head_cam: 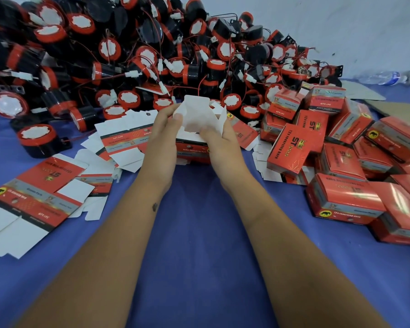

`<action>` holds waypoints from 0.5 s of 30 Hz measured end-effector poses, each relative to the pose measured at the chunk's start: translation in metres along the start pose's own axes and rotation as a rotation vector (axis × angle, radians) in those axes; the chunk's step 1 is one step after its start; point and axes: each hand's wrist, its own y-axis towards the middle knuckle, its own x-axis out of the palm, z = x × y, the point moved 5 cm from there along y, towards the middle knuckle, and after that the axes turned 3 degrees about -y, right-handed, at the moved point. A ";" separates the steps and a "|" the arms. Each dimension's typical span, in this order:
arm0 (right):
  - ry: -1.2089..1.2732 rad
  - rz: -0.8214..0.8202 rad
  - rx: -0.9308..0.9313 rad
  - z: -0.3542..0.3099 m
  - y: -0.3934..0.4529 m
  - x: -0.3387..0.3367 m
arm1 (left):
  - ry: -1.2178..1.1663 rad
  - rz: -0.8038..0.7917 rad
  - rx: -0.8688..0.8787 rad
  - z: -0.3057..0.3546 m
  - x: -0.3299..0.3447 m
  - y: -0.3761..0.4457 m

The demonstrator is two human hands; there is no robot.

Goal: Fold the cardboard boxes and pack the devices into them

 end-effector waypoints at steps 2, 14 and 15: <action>-0.005 -0.004 0.004 0.000 0.000 0.000 | -0.044 0.013 -0.019 0.000 -0.003 0.001; 0.139 0.053 0.113 0.005 0.000 -0.004 | -0.080 -0.065 0.028 -0.003 -0.003 0.001; 0.157 0.061 0.119 0.006 0.001 -0.004 | -0.090 -0.082 0.033 -0.003 -0.003 0.000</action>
